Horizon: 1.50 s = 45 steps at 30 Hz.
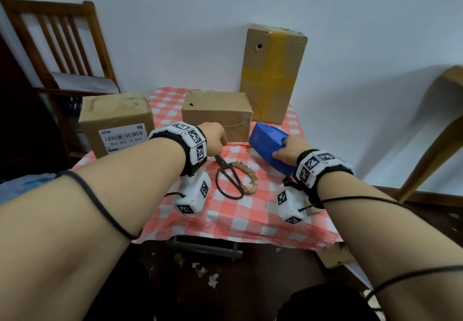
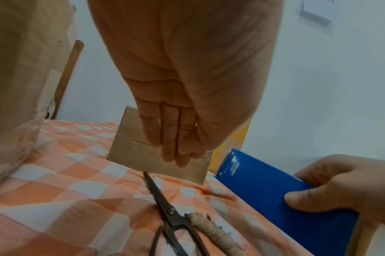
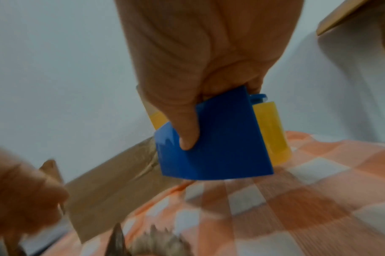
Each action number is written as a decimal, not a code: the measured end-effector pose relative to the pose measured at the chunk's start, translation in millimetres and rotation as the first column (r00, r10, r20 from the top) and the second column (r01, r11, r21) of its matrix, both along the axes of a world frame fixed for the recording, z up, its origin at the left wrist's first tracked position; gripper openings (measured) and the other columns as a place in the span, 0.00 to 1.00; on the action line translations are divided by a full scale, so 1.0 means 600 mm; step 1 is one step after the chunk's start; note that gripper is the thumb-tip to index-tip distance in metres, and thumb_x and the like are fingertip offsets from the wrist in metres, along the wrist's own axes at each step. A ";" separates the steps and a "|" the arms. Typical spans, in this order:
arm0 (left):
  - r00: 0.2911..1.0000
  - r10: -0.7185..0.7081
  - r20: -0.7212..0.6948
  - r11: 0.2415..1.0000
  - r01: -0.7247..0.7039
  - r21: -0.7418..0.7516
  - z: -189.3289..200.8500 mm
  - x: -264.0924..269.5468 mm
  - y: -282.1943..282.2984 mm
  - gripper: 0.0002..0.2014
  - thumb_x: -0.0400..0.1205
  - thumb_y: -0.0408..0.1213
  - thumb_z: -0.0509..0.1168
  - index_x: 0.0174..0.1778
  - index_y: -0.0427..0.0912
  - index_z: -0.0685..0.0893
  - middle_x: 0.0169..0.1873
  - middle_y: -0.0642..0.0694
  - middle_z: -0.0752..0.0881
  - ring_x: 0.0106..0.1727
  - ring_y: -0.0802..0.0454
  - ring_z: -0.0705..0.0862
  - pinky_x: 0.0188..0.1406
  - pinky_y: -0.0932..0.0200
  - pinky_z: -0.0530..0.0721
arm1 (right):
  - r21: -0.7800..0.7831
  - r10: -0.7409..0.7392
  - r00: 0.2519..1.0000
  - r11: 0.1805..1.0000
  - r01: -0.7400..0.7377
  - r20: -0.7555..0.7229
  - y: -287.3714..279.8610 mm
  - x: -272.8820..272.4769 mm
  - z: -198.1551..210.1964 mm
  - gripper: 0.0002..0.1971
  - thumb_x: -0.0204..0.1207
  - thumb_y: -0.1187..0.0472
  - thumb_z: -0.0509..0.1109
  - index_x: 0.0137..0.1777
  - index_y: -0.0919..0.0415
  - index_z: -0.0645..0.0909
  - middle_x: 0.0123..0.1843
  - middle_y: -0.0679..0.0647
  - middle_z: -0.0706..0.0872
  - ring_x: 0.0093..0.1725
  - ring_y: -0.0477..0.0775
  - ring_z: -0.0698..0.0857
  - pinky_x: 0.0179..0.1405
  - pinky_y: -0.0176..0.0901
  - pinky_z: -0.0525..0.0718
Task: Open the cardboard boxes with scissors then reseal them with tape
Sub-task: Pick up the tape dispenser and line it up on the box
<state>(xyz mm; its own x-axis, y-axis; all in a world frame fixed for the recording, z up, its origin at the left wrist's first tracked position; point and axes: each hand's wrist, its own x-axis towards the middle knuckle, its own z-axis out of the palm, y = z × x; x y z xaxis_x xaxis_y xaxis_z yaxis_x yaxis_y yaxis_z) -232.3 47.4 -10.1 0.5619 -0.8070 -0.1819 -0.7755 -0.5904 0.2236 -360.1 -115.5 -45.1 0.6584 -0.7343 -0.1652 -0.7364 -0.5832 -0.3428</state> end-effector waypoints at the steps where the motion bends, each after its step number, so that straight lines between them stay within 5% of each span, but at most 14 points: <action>1: 1.000 0.018 -0.016 1.000 -0.018 -0.018 0.002 -0.002 -0.001 0.20 0.82 0.26 0.59 0.70 0.40 0.81 0.67 0.44 0.83 0.68 0.46 0.80 0.66 0.57 0.78 | 0.091 -0.057 0.993 0.995 0.047 0.108 0.000 -0.007 0.009 0.08 0.77 0.59 0.68 0.47 0.65 0.76 0.46 0.61 0.79 0.43 0.60 0.79 0.39 0.43 0.73; 4: 0.994 0.084 -0.069 0.990 -0.092 -0.106 0.010 -0.007 -0.003 0.19 0.83 0.26 0.57 0.68 0.38 0.82 0.68 0.42 0.82 0.68 0.43 0.80 0.65 0.56 0.76 | 0.354 -0.273 0.866 0.927 0.121 0.419 0.008 -0.027 0.031 0.10 0.72 0.58 0.71 0.43 0.65 0.76 0.41 0.58 0.77 0.33 0.53 0.74 0.30 0.42 0.68; 6: 0.978 0.154 -0.141 0.966 -0.179 -0.184 0.015 -0.009 -0.005 0.17 0.84 0.27 0.55 0.64 0.31 0.83 0.63 0.36 0.84 0.59 0.38 0.83 0.58 0.54 0.80 | 0.486 -0.361 0.764 0.871 0.071 0.535 0.019 -0.035 0.041 0.11 0.75 0.54 0.71 0.45 0.63 0.79 0.38 0.55 0.81 0.32 0.50 0.77 0.25 0.37 0.73; 9: 0.883 0.200 -0.425 0.889 -0.346 -0.301 0.023 -0.014 -0.007 0.17 0.85 0.34 0.50 0.53 0.26 0.80 0.54 0.29 0.85 0.51 0.34 0.85 0.55 0.48 0.84 | 0.531 -0.368 0.690 0.847 -0.028 0.623 0.036 -0.034 0.042 0.16 0.72 0.45 0.76 0.46 0.59 0.82 0.38 0.52 0.86 0.30 0.45 0.83 0.22 0.32 0.79; 13: 0.542 0.196 -0.817 0.766 -0.605 -0.218 0.040 -0.023 0.004 0.17 0.84 0.44 0.49 0.41 0.35 0.75 0.34 0.39 0.79 0.32 0.45 0.77 0.33 0.59 0.74 | 0.574 -0.368 0.717 0.817 -0.054 0.592 0.050 -0.025 0.048 0.21 0.70 0.39 0.74 0.42 0.59 0.82 0.34 0.55 0.86 0.27 0.52 0.84 0.23 0.38 0.80; 17: 0.484 0.086 -0.871 0.769 -0.588 -0.251 0.041 -0.013 0.010 0.22 0.81 0.45 0.52 0.48 0.30 0.83 0.36 0.34 0.85 0.34 0.39 0.85 0.46 0.52 0.81 | 0.586 -0.344 0.754 0.808 -0.066 0.559 0.063 -0.017 0.060 0.34 0.59 0.30 0.75 0.42 0.65 0.82 0.31 0.60 0.86 0.27 0.58 0.84 0.31 0.44 0.82; 19: 0.465 0.054 -0.883 0.785 -0.567 -0.250 0.048 -0.018 0.016 0.15 0.82 0.43 0.55 0.40 0.36 0.80 0.34 0.40 0.80 0.30 0.46 0.80 0.32 0.60 0.76 | 0.580 -0.324 0.766 0.811 -0.078 0.556 0.065 -0.014 0.063 0.40 0.51 0.27 0.74 0.44 0.67 0.83 0.32 0.62 0.87 0.28 0.59 0.85 0.33 0.46 0.82; 22: 0.508 0.102 -0.855 0.759 -0.595 -0.263 0.054 -0.016 0.025 0.14 0.83 0.40 0.58 0.33 0.39 0.78 0.29 0.41 0.80 0.23 0.50 0.78 0.17 0.70 0.70 | 0.574 -0.306 0.769 0.813 -0.095 0.562 0.066 -0.015 0.065 0.41 0.50 0.27 0.75 0.44 0.67 0.84 0.32 0.61 0.87 0.28 0.59 0.84 0.32 0.45 0.82; 28: 0.628 0.114 -0.770 0.764 -0.550 -0.336 0.049 -0.006 0.033 0.14 0.80 0.25 0.57 0.28 0.37 0.76 0.18 0.45 0.77 0.30 0.46 0.76 0.16 0.70 0.65 | 0.539 -0.235 0.785 0.830 -0.145 0.573 0.063 -0.008 0.061 0.50 0.28 0.21 0.76 0.41 0.63 0.84 0.35 0.60 0.88 0.33 0.60 0.85 0.37 0.47 0.81; 32: 0.703 0.145 -0.696 0.739 -0.545 -0.396 0.051 -0.001 0.037 0.06 0.78 0.21 0.61 0.40 0.26 0.83 0.23 0.37 0.81 0.26 0.45 0.77 0.25 0.61 0.72 | 0.491 -0.156 0.804 0.851 -0.185 0.574 0.066 -0.010 0.068 0.29 0.56 0.32 0.77 0.33 0.61 0.83 0.25 0.53 0.86 0.26 0.53 0.84 0.31 0.40 0.81; 34: 0.746 0.174 -0.643 0.727 -0.538 -0.427 0.052 0.003 0.037 0.08 0.79 0.22 0.61 0.36 0.26 0.82 0.15 0.41 0.79 0.19 0.49 0.76 0.24 0.61 0.72 | 0.440 -0.124 0.817 0.882 -0.169 0.563 0.066 -0.007 0.069 0.27 0.63 0.34 0.75 0.29 0.61 0.82 0.23 0.52 0.86 0.25 0.51 0.83 0.29 0.38 0.81; 37: 0.788 0.183 -0.588 0.726 -0.512 -0.460 0.055 0.010 0.035 0.18 0.81 0.24 0.63 0.23 0.31 0.76 0.08 0.45 0.75 0.12 0.52 0.73 0.20 0.62 0.71 | 0.392 -0.102 0.821 0.907 -0.155 0.561 0.067 -0.005 0.071 0.30 0.63 0.32 0.75 0.27 0.62 0.79 0.28 0.58 0.85 0.28 0.56 0.82 0.34 0.44 0.80; 42: 0.812 0.170 -0.559 0.708 -0.495 -0.504 0.069 0.027 0.037 0.16 0.80 0.27 0.69 0.25 0.33 0.78 0.09 0.48 0.78 0.09 0.59 0.73 0.13 0.69 0.74 | 0.354 -0.086 0.824 0.924 -0.144 0.559 0.060 -0.008 0.078 0.30 0.63 0.31 0.74 0.27 0.61 0.77 0.31 0.60 0.83 0.31 0.57 0.81 0.34 0.45 0.78; 45: 0.819 0.182 -0.543 0.695 -0.498 -0.519 0.072 0.037 0.034 0.14 0.80 0.28 0.70 0.27 0.33 0.81 0.15 0.45 0.82 0.17 0.54 0.79 0.27 0.60 0.82 | 0.315 -0.063 0.839 0.940 -0.132 0.540 0.056 -0.010 0.082 0.30 0.64 0.31 0.73 0.26 0.60 0.77 0.31 0.59 0.83 0.29 0.56 0.80 0.31 0.43 0.77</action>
